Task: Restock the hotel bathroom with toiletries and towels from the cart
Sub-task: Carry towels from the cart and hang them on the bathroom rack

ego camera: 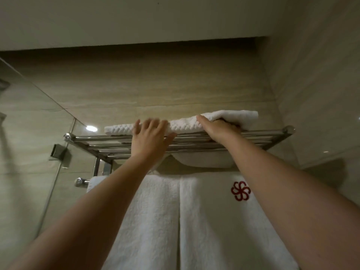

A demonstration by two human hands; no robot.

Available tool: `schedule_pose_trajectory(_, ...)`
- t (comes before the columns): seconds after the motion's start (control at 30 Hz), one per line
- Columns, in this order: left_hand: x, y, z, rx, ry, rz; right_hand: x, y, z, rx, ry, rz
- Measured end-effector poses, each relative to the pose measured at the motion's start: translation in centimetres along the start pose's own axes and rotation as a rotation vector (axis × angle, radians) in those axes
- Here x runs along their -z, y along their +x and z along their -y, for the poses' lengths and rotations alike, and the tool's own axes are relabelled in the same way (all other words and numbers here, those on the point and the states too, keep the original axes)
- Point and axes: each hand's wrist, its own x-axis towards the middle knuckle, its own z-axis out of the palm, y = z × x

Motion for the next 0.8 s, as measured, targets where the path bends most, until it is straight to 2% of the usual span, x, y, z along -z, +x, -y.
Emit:
schedule_pose_trajectory(0.1,0.5,0.4,0.2,-0.032,0.044,0.078,1.0,-0.1,-0.4,0.005,0.234,0.023)
schedule_pose_trajectory(0.17,0.8,0.5,0.1,-0.021,0.067,0.094,1.8,-0.7,-1.0,0.065,0.378,-0.113)
schedule_pose_trajectory(0.27,0.8,0.7,-0.5,0.012,0.094,0.095,2.0,-1.7,-2.8,0.302,0.248,-0.501)
schedule_pose_trajectory(0.33,0.6,0.8,-0.7,0.028,0.096,0.095,2.2,-1.8,-3.4,0.463,0.050,-0.666)
schedule_pose_trajectory(0.4,0.4,0.9,-0.8,0.035,0.095,0.091,2.4,-1.2,-3.6,0.572,-0.227,-0.637)
schedule_pose_trajectory(0.5,0.1,0.8,-0.4,0.027,0.089,0.065,2.0,-0.4,-4.1,0.611,-0.525,-0.417)
schedule_pose_trajectory(0.6,-0.2,0.6,-0.1,0.008,0.071,0.050,1.4,-0.1,-6.0,0.627,-0.545,-0.363)
schedule_pose_trajectory(0.8,-0.3,0.2,0.3,-0.038,0.079,0.067,2.1,1.6,-7.9,0.683,-0.535,-0.398)
